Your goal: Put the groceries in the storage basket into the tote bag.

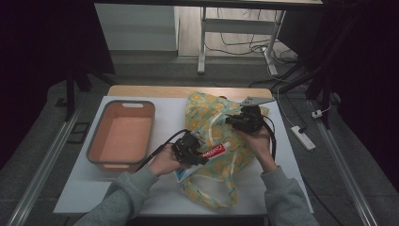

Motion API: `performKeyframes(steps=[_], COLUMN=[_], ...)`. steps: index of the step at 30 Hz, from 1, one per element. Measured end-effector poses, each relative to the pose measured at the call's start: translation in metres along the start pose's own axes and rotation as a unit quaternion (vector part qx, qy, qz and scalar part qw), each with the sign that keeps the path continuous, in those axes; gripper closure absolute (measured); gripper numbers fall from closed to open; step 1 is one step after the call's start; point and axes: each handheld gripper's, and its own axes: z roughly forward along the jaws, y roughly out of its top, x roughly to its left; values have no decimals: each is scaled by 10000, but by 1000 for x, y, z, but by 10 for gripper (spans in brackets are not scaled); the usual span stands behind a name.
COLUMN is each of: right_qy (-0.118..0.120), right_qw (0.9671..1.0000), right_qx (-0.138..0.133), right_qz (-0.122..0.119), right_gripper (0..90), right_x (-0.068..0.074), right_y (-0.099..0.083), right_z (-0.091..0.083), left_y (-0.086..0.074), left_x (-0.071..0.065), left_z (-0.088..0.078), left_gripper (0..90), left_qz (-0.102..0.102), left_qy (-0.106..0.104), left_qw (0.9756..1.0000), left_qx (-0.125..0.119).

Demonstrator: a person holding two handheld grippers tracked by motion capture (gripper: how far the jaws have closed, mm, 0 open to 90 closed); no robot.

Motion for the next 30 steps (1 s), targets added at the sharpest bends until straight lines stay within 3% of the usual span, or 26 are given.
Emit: performKeyframes(steps=[3,6,10,14,21,26,30], right_qy=[25,25,22,34,32,27,10], right_qw=[10000,10000,9999,9997,9997,9996,9996], right_qx=[-43,-76,-129,-176,-104,-69,-90], right_qz=[9,21,81,156,207,271,266], right_gripper=[889,889,889,889,889,889,890], right_x=[2,2,1,-1,-3,-5,-4], right_y=[1,1,1,-1,-3,-6,-6], right_z=[0,0,-3,-5,0,3,4], left_y=[6,17,31,36,41,44,45], left_x=[3,0,0,2,5,8,11], left_z=[3,5,11,22,25,36,50], left_gripper=[757,757,757,757,756,755,755], left_qz=[-46,42,-13,-134,-363,-446,-574], left_qy=[18,126,46,135,-74,-78,141], left_qw=[10000,9999,9999,9995,9979,9978,9973], left_qx=[-22,9,-119,-257,-539,-478,-433])
